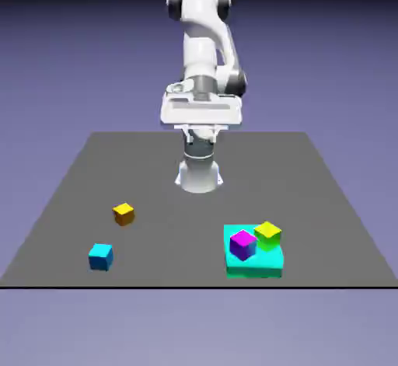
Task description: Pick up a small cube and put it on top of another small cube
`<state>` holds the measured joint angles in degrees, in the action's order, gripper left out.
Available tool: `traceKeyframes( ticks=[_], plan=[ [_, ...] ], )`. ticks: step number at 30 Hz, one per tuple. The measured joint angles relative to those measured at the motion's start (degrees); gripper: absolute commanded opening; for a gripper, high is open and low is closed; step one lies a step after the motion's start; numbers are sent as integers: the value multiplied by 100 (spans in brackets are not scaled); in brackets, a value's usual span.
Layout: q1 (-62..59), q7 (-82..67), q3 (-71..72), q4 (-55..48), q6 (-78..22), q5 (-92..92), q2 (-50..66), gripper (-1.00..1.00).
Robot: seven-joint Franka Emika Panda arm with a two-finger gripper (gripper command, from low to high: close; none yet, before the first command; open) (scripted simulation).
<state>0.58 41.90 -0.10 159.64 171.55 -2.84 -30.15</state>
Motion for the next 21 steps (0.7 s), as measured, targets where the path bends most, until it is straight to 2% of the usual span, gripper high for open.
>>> traceKeyframes(
  ticks=[21],
  plan=[
    [-195, -967, -178, -2367, -4272, -4936, 4361, 0]
  ],
)
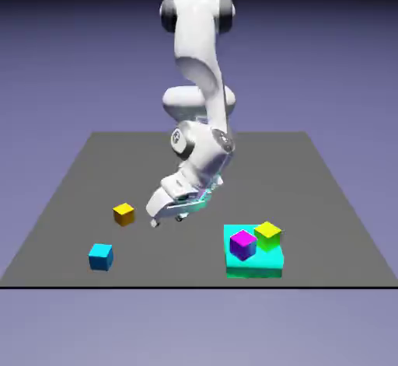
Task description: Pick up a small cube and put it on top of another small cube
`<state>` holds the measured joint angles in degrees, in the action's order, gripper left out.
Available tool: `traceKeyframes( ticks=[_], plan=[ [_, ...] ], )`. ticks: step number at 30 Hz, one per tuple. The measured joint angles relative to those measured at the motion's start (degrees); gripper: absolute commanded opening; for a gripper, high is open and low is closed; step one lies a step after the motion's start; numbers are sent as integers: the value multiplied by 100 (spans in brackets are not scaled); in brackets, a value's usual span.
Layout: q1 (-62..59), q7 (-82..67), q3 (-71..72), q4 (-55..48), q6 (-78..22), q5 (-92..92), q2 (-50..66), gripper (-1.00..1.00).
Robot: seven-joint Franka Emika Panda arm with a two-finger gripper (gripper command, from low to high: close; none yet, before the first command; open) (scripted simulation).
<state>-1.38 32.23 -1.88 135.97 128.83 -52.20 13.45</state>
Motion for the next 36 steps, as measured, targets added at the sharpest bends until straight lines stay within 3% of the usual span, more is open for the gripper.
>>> traceKeyframes(
  ticks=[13, 22, 23, 33, 36],
  plan=[
    [-121, -598, -110, -1464, -2643, -3054, 2698, 0],
    [-1573, -435, 836, -1725, -3048, -4035, 3159, 0],
    [-1773, -412, 966, -1760, -3102, -4168, 3221, -100],
    [-122, -604, -110, -1470, -2656, -3052, 2709, -100],
    [-361, -619, -78, -1720, -2759, -2589, 2660, -100]
  ],
)
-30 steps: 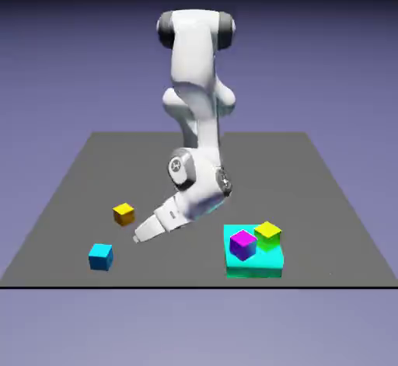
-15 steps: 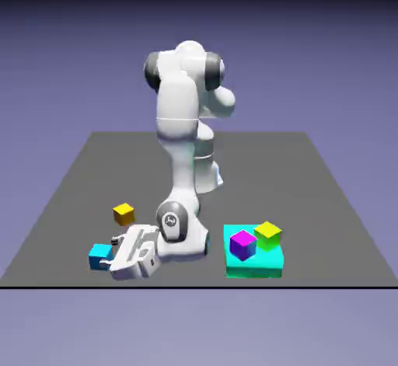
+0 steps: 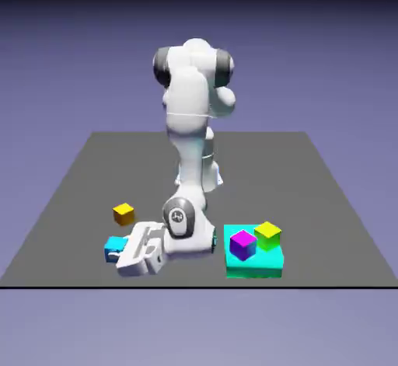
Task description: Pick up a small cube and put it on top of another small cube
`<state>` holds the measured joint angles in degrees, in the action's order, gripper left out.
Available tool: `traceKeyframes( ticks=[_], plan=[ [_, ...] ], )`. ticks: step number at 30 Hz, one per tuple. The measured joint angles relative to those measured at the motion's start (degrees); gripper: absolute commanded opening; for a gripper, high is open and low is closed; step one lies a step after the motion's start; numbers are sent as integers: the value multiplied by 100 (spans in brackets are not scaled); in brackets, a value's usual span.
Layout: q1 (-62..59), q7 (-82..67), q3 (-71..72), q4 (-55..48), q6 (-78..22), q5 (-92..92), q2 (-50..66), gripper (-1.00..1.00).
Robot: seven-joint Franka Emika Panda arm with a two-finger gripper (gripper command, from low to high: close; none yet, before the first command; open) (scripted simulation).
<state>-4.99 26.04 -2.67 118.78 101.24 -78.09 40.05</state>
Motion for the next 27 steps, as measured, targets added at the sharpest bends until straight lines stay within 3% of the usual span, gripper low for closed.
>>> traceKeyframes(
  ticks=[15, 21, 25, 26, 27],
  plan=[
    [684, -663, 3089, -2110, -3036, 2026, 252, -100],
    [1142, -507, 4186, -2052, -4278, 924, 623, -100],
    [678, -290, 4047, -1431, -3771, 729, 546, -100],
    [668, -285, 4045, -1418, -3760, 725, 544, 100],
    [668, -288, 4045, -1418, -3758, 717, 544, 100]
  ],
)
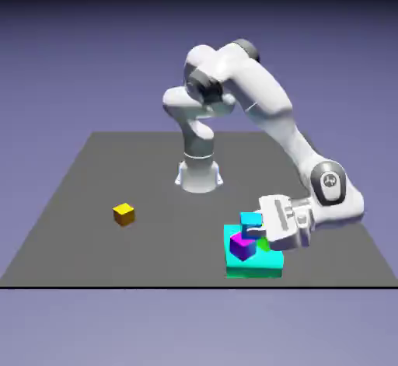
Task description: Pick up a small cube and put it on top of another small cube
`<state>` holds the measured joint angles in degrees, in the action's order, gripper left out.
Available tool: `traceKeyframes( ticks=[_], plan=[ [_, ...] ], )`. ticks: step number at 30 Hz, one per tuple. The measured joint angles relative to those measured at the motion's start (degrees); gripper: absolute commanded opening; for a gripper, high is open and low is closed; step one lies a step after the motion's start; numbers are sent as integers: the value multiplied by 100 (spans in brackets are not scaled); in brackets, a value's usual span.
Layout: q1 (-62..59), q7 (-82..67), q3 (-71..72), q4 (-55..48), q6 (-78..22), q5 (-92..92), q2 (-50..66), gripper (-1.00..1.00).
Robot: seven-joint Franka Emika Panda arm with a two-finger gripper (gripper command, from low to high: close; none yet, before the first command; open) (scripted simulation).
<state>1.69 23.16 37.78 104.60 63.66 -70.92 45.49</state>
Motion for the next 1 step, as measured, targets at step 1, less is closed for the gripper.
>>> traceKeyframes(
  ticks=[1],
  plan=[
    [0, 0, 0, 0, 0, 0, 0, 100]
  ],
)
